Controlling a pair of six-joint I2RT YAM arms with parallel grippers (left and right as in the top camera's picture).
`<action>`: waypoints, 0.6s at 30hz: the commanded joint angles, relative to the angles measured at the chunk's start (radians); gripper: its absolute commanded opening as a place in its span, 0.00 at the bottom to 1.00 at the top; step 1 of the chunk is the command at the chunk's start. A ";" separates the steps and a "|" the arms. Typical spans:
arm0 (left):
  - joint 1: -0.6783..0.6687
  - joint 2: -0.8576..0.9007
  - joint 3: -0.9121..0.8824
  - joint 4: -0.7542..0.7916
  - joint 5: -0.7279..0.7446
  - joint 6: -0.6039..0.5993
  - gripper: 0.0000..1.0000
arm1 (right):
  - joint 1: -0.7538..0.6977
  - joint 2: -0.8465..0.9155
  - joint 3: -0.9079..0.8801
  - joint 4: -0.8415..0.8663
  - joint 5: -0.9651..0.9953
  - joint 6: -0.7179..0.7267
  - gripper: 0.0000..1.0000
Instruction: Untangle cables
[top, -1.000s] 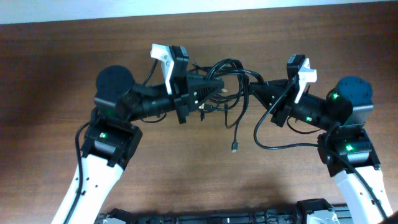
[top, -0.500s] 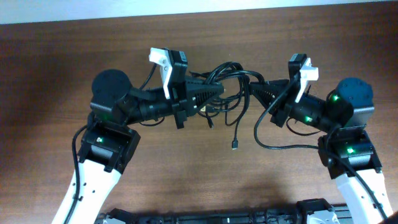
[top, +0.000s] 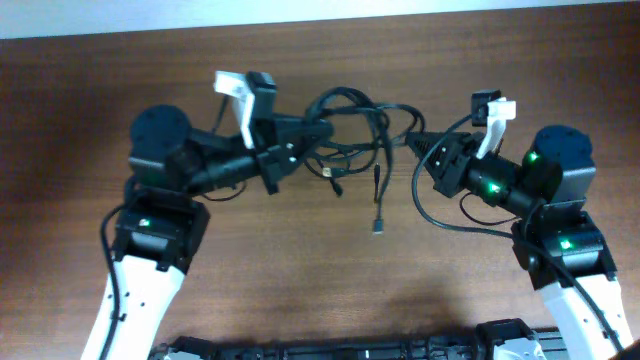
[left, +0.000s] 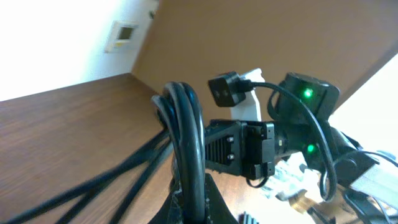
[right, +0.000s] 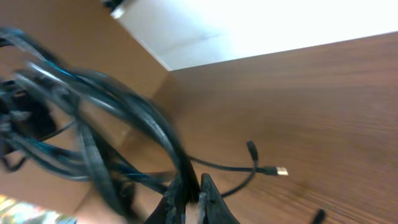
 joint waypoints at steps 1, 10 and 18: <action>0.080 -0.082 0.034 0.005 0.025 0.006 0.00 | -0.042 0.022 -0.026 -0.037 0.235 0.002 0.04; 0.108 -0.093 0.034 -0.047 0.025 0.080 0.00 | -0.042 0.007 -0.026 -0.015 0.060 -0.214 0.23; 0.098 -0.092 0.033 -0.212 -0.002 0.194 0.00 | -0.040 -0.047 -0.026 0.050 -0.207 -0.491 0.91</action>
